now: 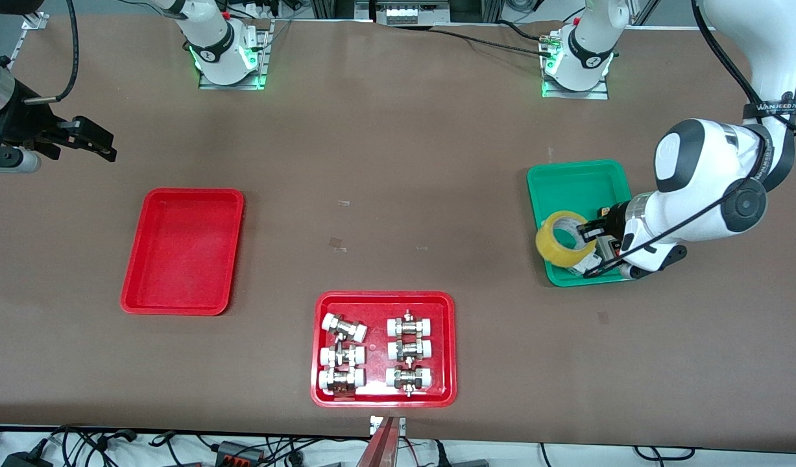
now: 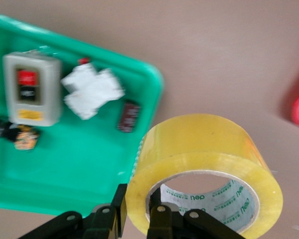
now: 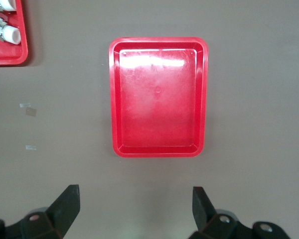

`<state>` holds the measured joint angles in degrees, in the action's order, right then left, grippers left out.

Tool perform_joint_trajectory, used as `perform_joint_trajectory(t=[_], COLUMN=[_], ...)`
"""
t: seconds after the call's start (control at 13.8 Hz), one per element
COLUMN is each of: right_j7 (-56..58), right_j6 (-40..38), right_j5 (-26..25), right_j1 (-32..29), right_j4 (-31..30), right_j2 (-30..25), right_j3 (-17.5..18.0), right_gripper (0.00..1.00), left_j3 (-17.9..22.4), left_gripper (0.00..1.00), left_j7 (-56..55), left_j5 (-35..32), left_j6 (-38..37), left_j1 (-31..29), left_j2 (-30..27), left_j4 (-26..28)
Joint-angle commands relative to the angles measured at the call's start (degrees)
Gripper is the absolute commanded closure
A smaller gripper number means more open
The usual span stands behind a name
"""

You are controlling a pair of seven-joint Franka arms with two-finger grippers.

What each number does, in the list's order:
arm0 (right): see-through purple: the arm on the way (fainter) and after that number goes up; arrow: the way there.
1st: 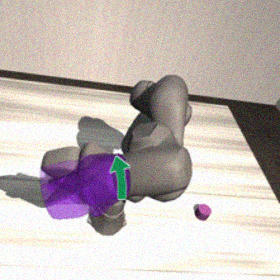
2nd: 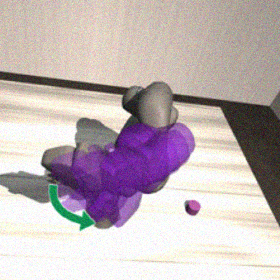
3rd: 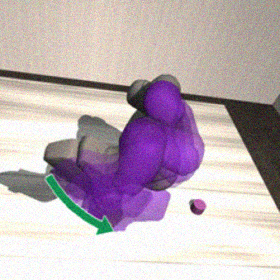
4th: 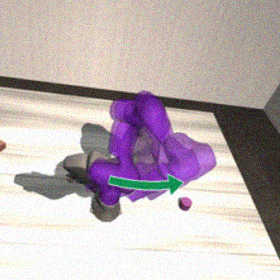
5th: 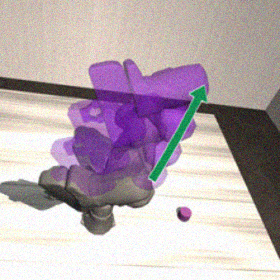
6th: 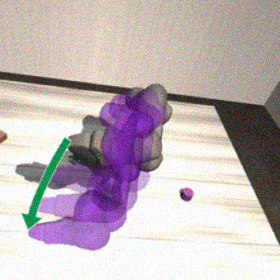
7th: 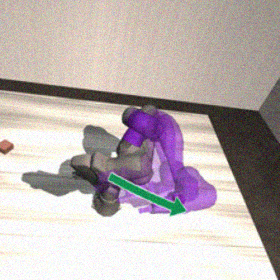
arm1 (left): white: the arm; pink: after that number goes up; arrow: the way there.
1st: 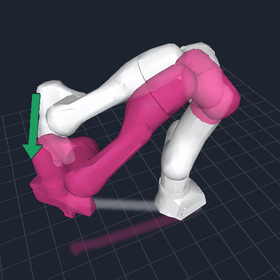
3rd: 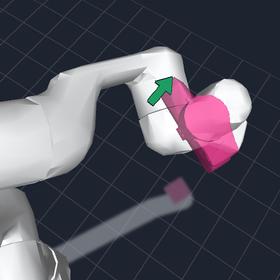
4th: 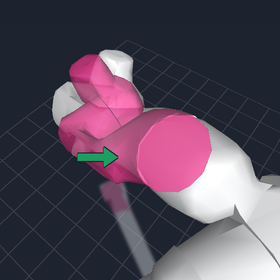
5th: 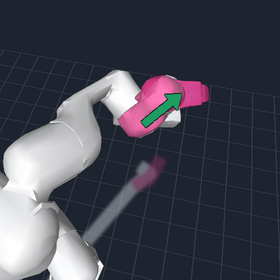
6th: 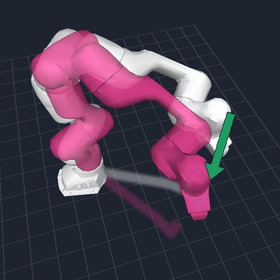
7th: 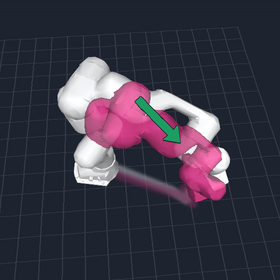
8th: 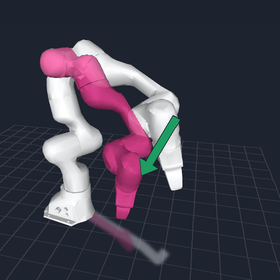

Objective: Left arm passes tape to right arm into tray
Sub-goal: 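Carry the tape with the left gripper while the right gripper reaches toward it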

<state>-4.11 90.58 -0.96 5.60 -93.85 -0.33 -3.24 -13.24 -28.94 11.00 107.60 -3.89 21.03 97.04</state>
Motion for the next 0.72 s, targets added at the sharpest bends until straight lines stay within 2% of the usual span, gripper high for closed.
perform_joint_trajectory(t=[0.0, 0.22, 0.29, 0.43, 0.65], right_j7=[0.50, 0.68, 0.60, 0.60, 0.86], right_j6=[-0.32, -1.29, -1.46, -1.46, -1.81], right_j5=[-0.44, -0.18, -0.01, 0.17, 0.35], right_j1=[-0.94, -0.77, -0.68, -0.59, -0.59], right_j4=[-0.54, -0.54, -0.54, -0.54, -0.54], right_j2=[0.33, 0.86, 0.86, 0.86, 0.95], right_j3=[0.60, 0.69, 0.69, 0.69, 0.77], right_gripper=[0.00, 0.00, 0.00, 0.00, 0.00], left_j3=[-0.21, -0.21, -0.21, -0.91, -2.49], left_gripper=[1.00, 1.00, 1.00, 1.00, 1.00], left_j7=[-0.16, -1.12, -1.82, -2.26, -6.21], left_j5=[1.92, 2.88, 3.23, 4.63, 14.37], left_j6=[-1.43, 4.44, 6.12, 12.51, 20.78], left_j1=[4.40, 14.40, 15.65, 16.81, 21.89], left_j2=[5.15, 10.07, 11.48, 13.24, 15.26], left_j4=[-8.95, -16.68, -18.27, -18.99, -19.08])
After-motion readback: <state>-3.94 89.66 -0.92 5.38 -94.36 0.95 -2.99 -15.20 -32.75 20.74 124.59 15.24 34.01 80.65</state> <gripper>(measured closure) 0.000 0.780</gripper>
